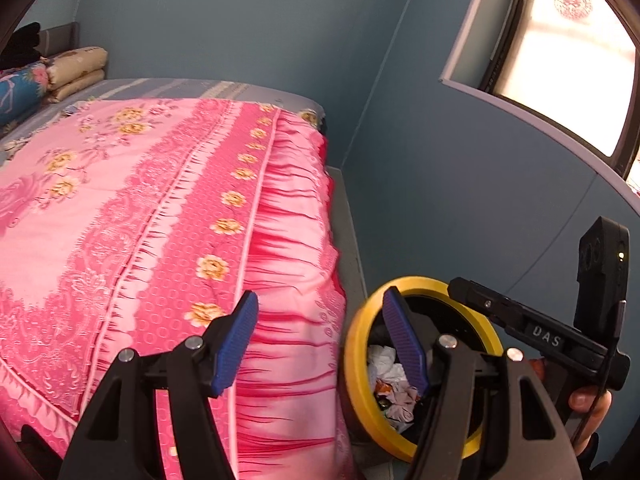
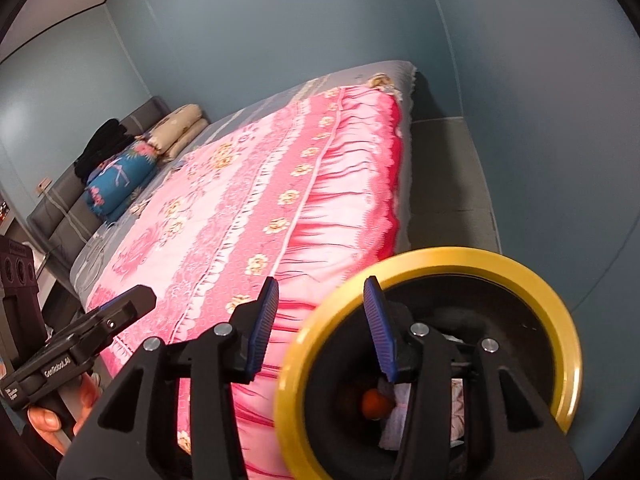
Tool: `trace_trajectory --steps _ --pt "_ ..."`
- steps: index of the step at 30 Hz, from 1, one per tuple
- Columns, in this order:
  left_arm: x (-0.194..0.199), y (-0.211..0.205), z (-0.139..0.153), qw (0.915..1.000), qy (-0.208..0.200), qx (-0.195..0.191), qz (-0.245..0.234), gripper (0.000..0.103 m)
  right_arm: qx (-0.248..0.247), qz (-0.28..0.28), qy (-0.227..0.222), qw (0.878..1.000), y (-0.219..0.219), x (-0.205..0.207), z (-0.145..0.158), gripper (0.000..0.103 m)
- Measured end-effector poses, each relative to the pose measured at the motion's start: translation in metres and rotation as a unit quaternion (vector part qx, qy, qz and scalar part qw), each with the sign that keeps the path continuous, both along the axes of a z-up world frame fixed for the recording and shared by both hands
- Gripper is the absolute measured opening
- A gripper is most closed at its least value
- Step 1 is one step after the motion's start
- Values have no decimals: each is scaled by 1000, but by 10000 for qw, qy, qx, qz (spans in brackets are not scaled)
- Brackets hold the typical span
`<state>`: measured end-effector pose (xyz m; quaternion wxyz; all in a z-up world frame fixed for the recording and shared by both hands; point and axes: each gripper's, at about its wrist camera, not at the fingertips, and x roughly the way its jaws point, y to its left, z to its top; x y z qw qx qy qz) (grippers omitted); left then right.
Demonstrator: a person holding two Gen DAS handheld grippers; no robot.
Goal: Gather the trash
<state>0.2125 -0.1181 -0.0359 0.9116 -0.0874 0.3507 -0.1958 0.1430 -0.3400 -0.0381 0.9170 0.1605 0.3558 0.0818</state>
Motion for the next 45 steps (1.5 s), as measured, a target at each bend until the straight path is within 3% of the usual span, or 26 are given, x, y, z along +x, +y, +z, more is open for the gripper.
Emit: trace_trajectory --steps 14,30,38,40,45 --pt "-28 61 11 9979 -156 -18 629 62 -126 596 -194 9980 54 0 22 46" --pt "-76 126 22 9889 -391 85 1428 62 -210 1263 -301 9913 116 -10 38 52" --pt "-101 148 29 9836 -598 6 1704 71 -242 1474 -398 9880 143 -18 42 57" --pt "-108 149 31 9820 -705 41 1754 73 -218 1441 -480 9882 147 -22 44 64" --pt "-124 150 36 9779 -981 107 1845 78 -238 1405 -656 9876 151 -30 46 71"
